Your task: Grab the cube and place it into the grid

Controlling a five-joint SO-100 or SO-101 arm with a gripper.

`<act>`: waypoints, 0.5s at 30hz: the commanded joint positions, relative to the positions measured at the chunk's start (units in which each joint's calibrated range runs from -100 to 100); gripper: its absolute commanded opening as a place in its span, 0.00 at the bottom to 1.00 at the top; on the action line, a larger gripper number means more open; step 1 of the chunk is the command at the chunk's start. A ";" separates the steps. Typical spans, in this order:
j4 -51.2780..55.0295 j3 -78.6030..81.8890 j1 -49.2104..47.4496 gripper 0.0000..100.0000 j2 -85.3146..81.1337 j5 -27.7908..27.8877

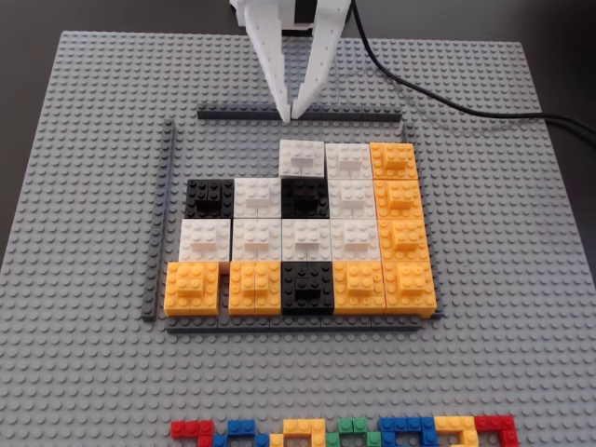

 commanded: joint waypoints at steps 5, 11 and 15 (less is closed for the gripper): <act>4.27 0.53 -0.28 0.00 -1.95 -3.03; 6.81 0.53 -0.28 0.00 -1.95 -3.86; 6.91 0.53 -0.13 0.00 -1.95 -3.71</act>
